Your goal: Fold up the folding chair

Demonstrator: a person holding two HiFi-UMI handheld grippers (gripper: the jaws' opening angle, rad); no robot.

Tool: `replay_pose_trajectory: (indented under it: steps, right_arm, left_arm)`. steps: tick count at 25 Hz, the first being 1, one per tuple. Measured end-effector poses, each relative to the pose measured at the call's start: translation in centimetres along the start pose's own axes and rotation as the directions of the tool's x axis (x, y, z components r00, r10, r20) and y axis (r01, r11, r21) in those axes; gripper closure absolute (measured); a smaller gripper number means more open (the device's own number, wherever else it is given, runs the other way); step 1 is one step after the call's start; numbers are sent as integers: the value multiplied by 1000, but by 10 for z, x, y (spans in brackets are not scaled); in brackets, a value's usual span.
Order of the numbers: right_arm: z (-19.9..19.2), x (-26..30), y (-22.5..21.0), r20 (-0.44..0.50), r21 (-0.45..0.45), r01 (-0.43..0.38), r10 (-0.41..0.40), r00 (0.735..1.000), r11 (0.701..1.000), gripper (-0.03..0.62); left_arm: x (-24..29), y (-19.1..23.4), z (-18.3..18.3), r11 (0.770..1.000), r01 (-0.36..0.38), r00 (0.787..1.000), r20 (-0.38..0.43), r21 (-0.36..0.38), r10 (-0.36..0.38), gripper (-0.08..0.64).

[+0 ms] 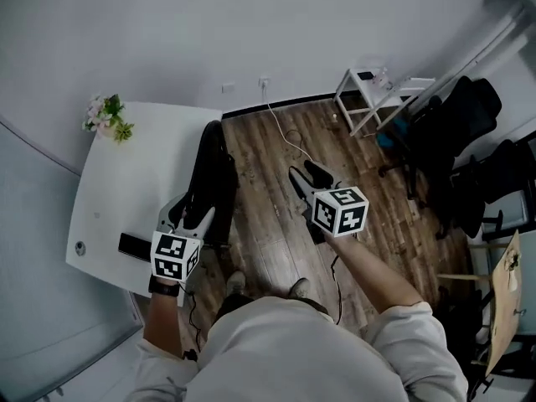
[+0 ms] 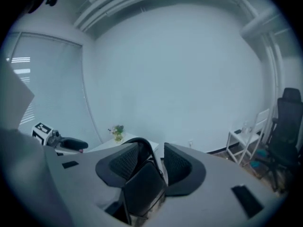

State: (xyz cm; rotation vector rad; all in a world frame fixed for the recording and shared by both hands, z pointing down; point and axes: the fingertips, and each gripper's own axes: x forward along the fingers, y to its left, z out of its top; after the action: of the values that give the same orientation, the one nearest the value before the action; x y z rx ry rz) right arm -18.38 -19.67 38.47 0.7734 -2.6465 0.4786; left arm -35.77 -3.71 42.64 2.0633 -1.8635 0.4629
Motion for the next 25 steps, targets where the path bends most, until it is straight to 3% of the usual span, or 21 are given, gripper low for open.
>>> replay_pose_trajectory:
  steps: [6, 14, 20, 25]
  right_arm:
    - [5, -135, -63, 182, -103, 163, -143, 973, 981, 455]
    - [-13, -288, -131, 320, -43, 356, -325, 890, 933, 558]
    - [-40, -358, -156, 344, 21, 428, -408, 845, 904, 577]
    - [-56, -387, -166, 349, 58, 438, -429, 833, 897, 577]
  left_arm:
    - [20, -97, 65, 995, 81, 992, 97, 52, -86, 397]
    - [39, -215, 100, 976, 163, 978, 107, 145, -179, 541]
    - [46, -271, 100, 958, 226, 967, 82, 177, -243, 552]
    - [50, -302, 106, 945, 249, 960, 79, 210, -270, 552]
